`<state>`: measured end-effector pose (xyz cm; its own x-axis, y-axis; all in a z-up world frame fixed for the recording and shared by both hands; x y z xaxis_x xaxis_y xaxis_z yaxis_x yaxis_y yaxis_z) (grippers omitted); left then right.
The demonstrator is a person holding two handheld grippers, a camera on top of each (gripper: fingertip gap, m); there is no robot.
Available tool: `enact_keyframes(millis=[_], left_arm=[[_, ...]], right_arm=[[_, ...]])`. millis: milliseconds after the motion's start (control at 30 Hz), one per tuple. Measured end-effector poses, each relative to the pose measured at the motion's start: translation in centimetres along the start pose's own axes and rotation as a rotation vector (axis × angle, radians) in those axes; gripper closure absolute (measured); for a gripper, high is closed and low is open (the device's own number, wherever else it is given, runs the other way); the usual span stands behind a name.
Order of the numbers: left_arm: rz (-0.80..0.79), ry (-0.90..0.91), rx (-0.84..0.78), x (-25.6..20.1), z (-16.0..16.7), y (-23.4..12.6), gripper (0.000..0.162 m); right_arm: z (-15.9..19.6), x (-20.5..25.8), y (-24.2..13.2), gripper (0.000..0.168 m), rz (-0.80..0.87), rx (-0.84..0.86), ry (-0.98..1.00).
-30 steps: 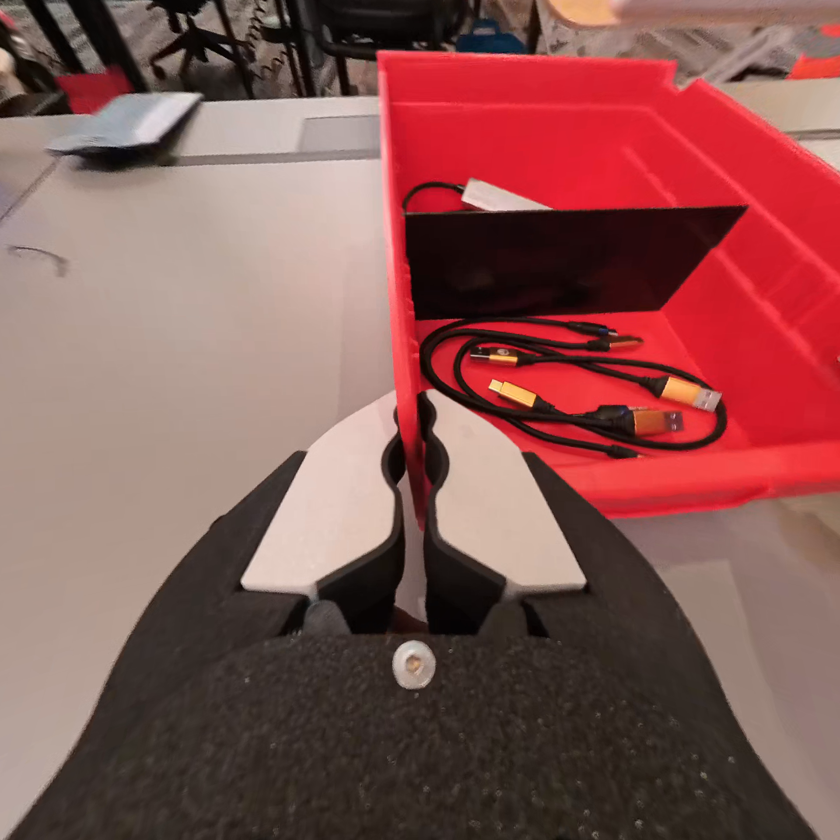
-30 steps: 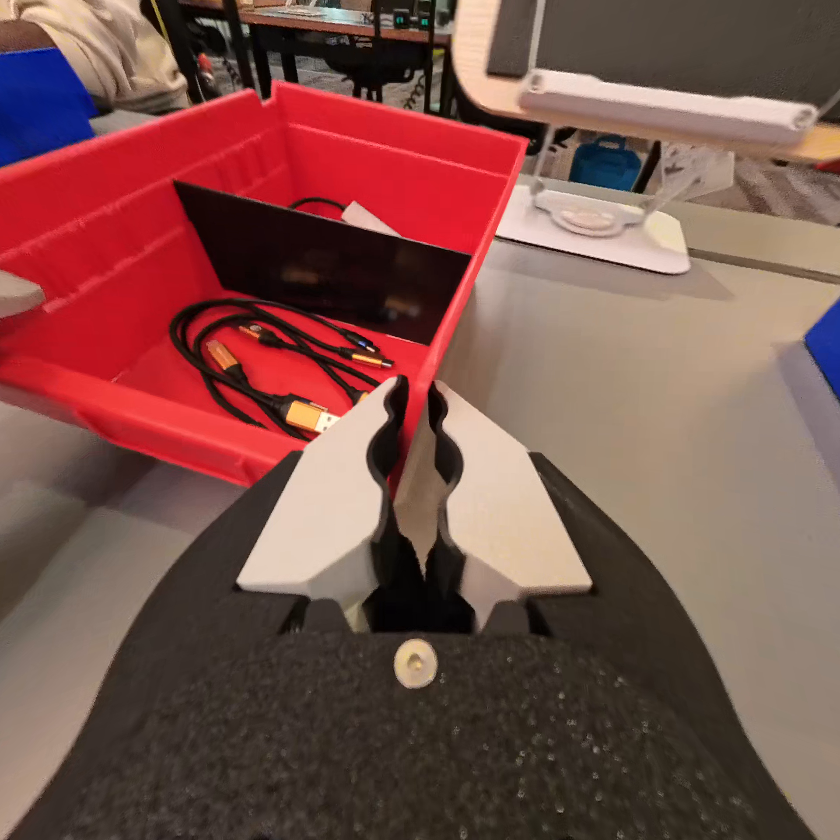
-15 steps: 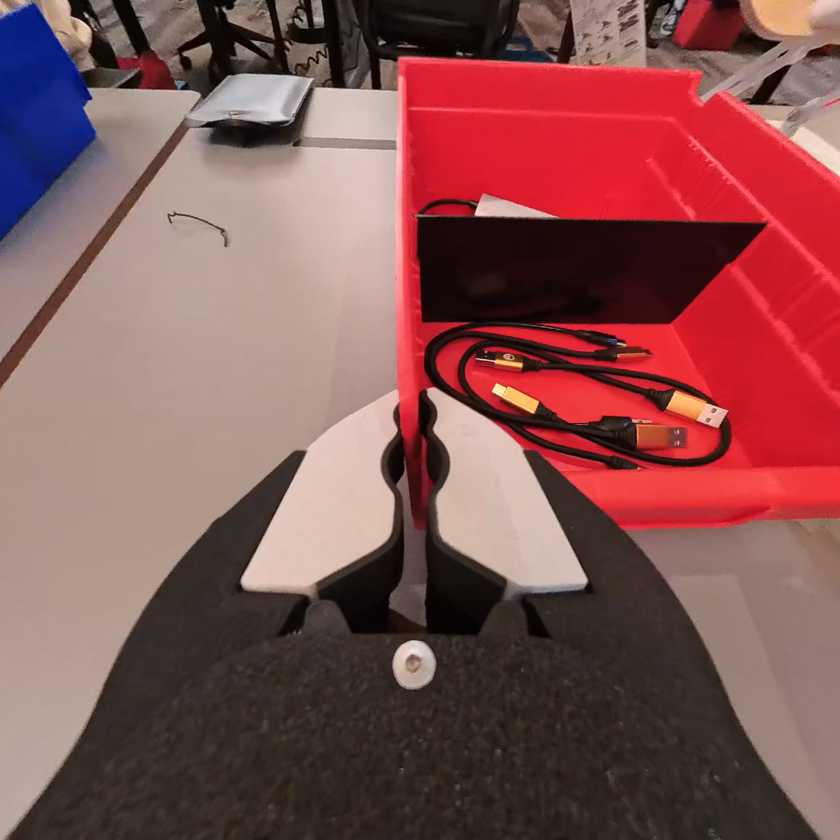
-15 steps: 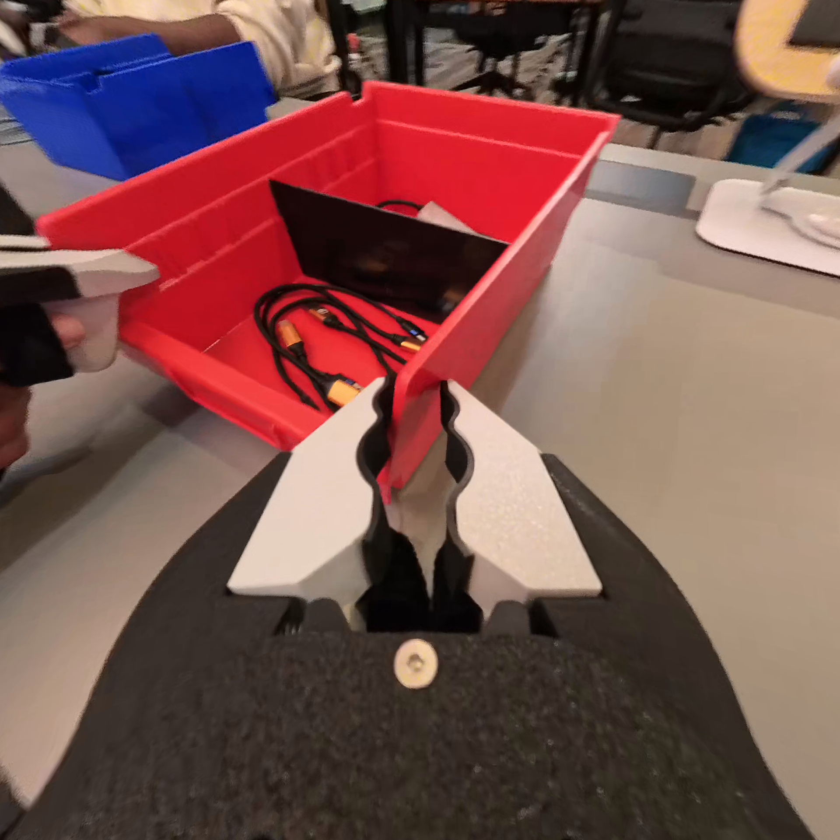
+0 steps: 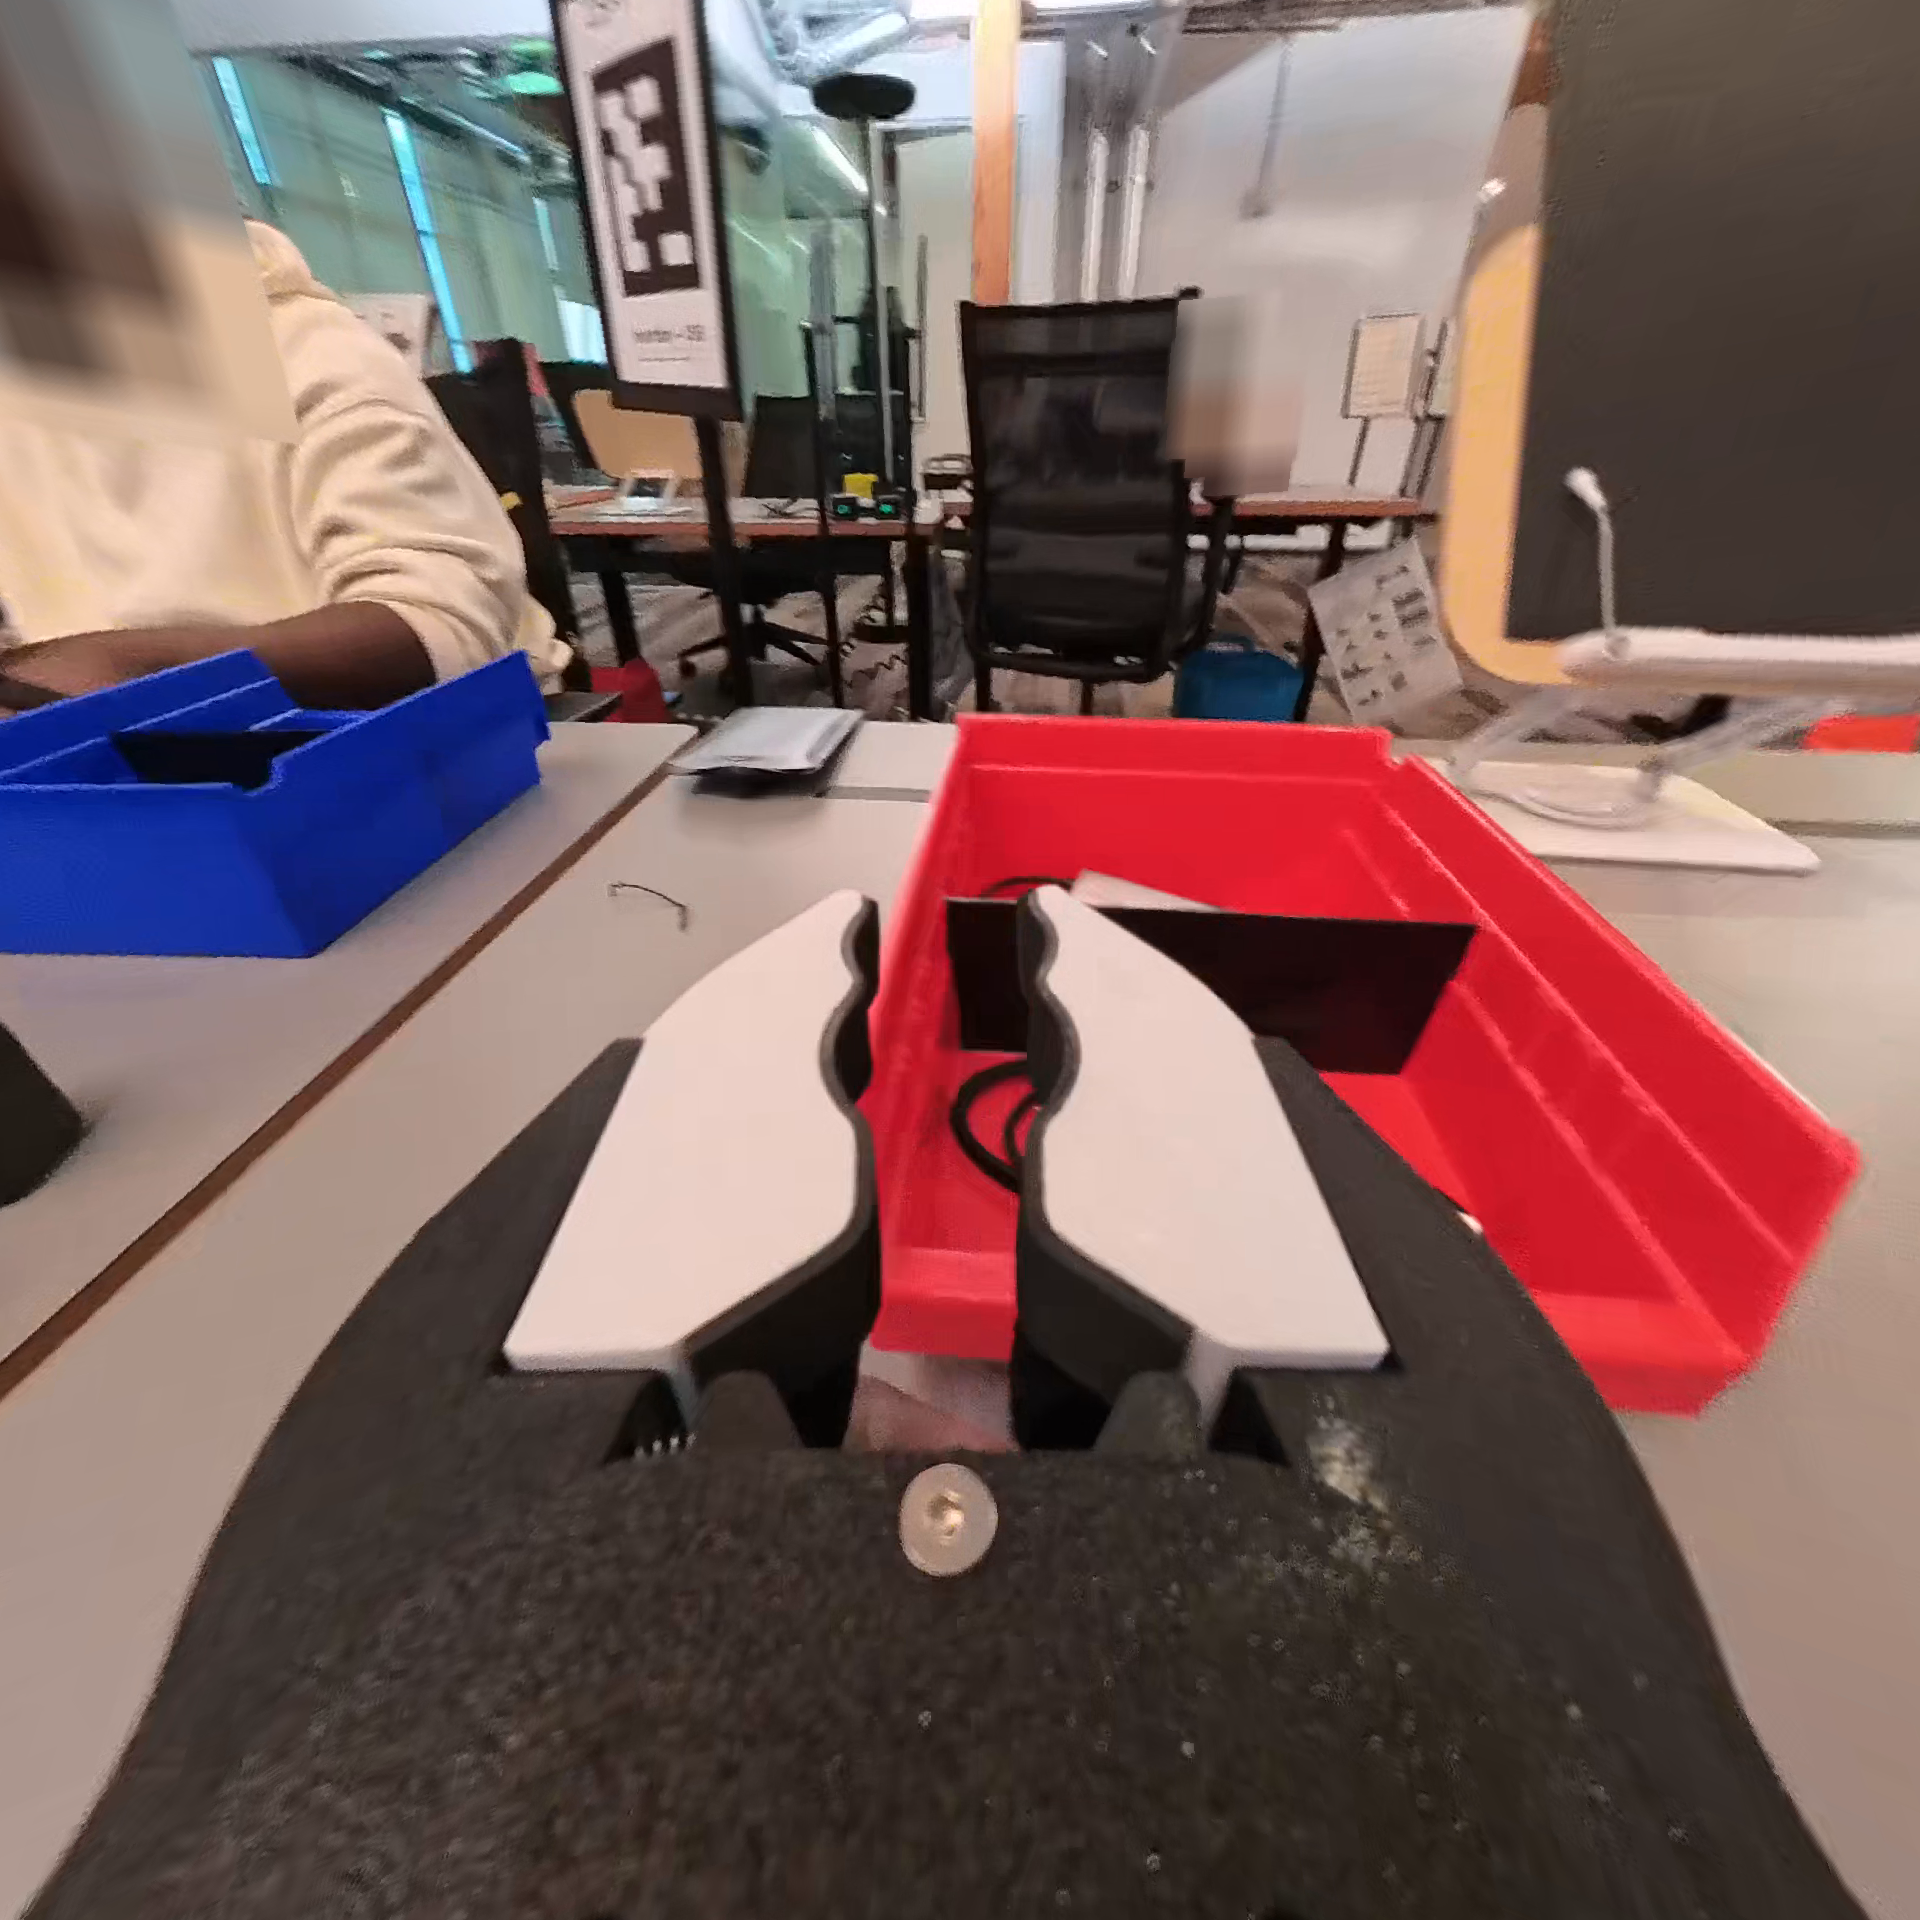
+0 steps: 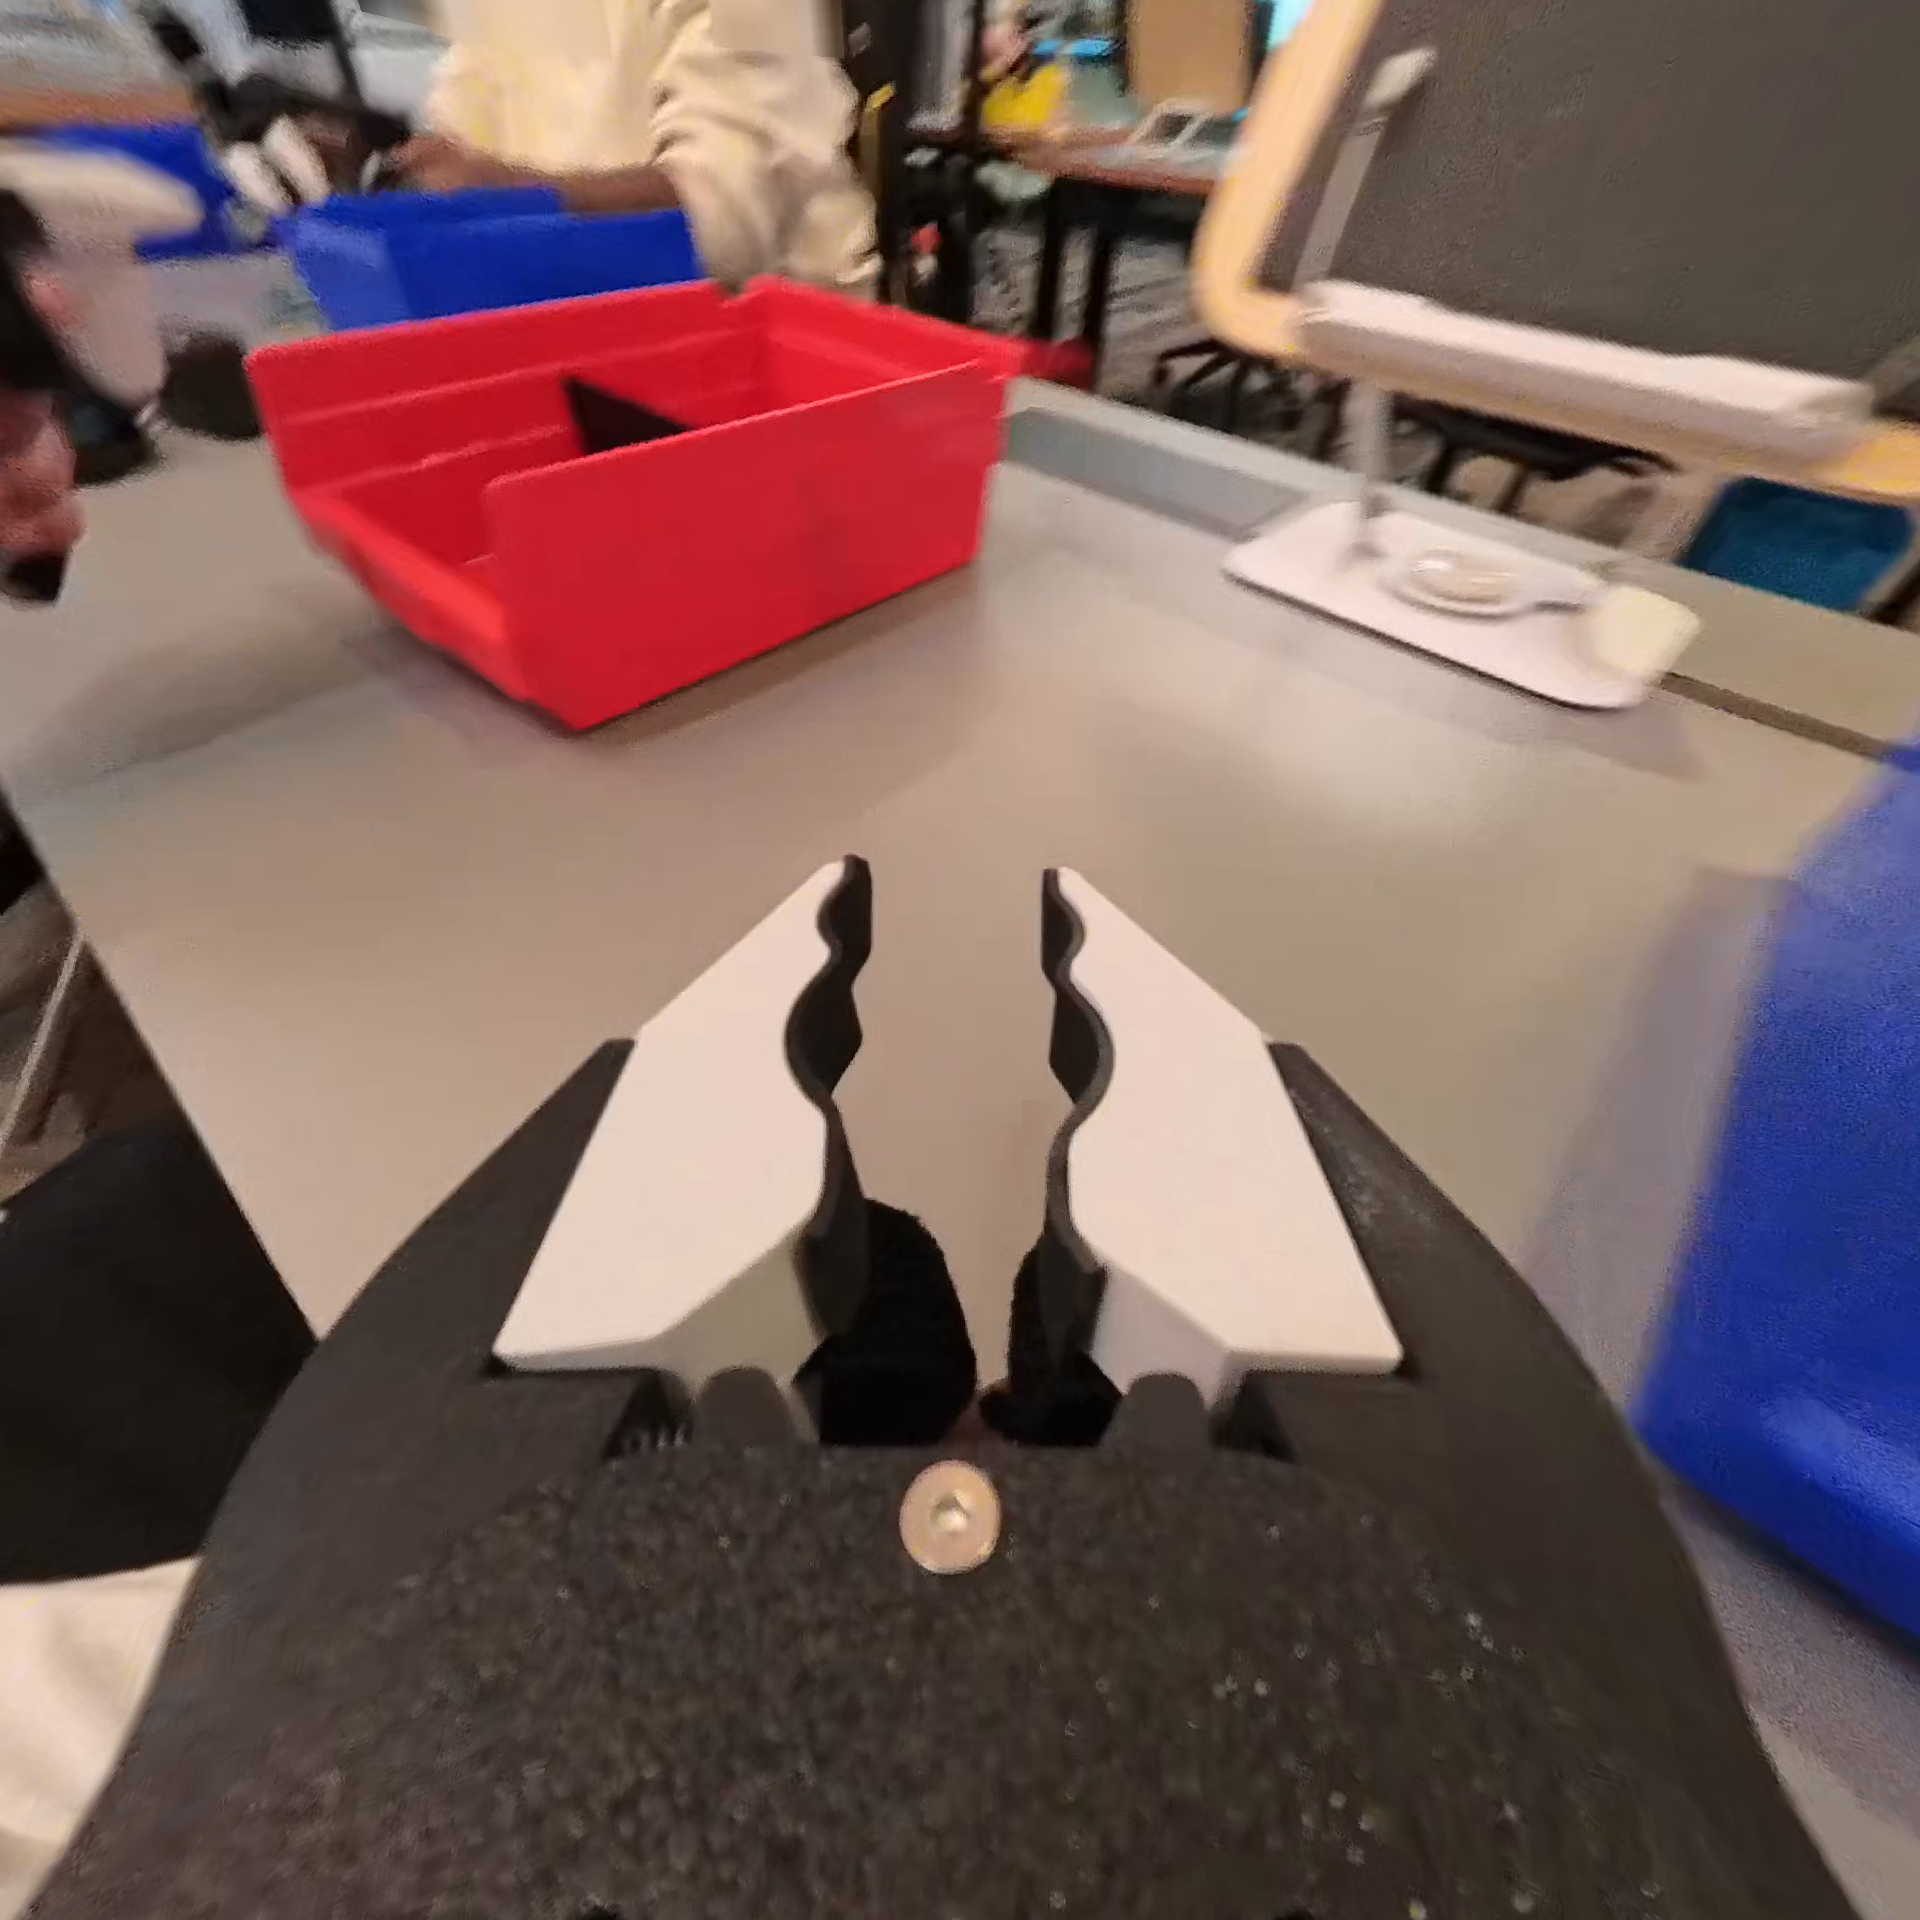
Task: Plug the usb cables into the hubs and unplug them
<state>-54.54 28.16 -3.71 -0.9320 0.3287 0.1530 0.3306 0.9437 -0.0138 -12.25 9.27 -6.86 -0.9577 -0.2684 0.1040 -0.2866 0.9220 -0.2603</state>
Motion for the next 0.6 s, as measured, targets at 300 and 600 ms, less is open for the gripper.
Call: enact_keyframes(millis=[300, 600], left_arm=[[0.195, 0.002, 0.309, -8.6, 2.1, -1.6, 0.138], [0.254, 0.043, 0.326, -9.0, 3.1, -1.6, 0.14]], right_arm=[[3.0, -15.2, -13.1, 0.137, 0.505, -0.194, 0.173], [3.5, -18.3, -13.0, 0.14, 0.523, -0.162, 0.389]])
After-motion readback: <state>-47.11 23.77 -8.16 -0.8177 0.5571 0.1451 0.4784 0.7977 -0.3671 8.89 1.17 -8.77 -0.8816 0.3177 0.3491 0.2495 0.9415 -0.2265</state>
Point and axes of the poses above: each gripper's, where its closed fingertips meet, y out along the fingers, z out of its underside, x = y × z across the jaws, the point moved 9 cm from there along -y, back along the fingers, and after that the axes turned 8 degrees about y, right-handed, at the moved point
